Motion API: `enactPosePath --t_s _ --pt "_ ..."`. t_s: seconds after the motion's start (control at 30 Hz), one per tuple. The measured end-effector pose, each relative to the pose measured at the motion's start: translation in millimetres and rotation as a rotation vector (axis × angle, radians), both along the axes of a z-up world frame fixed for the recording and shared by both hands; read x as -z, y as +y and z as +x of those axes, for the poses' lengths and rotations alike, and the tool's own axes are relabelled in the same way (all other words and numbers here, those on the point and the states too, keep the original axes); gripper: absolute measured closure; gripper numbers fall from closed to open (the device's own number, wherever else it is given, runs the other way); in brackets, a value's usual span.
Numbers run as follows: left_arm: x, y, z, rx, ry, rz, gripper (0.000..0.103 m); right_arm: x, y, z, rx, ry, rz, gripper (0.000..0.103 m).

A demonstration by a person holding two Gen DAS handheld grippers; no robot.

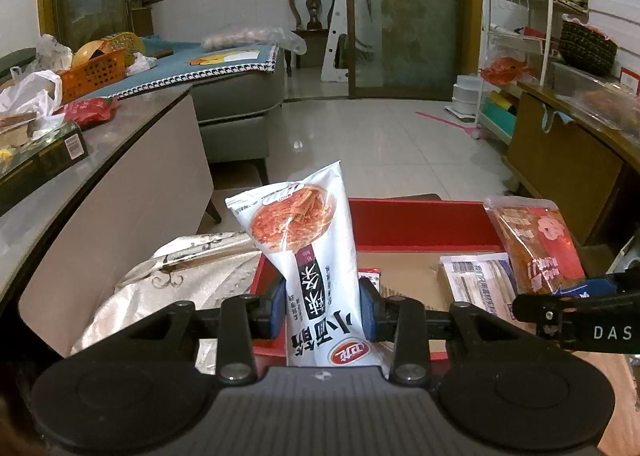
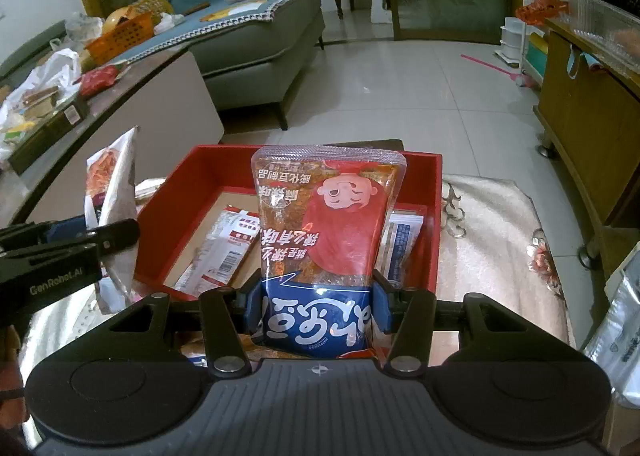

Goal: Organize snacks
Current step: 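Carry both packets over the red box and release them inside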

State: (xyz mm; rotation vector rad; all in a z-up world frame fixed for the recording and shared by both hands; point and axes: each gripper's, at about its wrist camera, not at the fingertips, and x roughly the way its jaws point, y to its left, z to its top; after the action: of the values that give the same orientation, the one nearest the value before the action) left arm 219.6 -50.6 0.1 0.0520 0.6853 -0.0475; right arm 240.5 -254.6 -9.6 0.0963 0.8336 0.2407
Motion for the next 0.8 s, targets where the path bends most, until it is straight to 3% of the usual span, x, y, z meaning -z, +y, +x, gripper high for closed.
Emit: enactPosePath --t_s 0.8 --pt "9 -3 17 -0.013 -0.012 0.036 0.072 9 -7 14 0.021 0.024 -0.001 0.043"
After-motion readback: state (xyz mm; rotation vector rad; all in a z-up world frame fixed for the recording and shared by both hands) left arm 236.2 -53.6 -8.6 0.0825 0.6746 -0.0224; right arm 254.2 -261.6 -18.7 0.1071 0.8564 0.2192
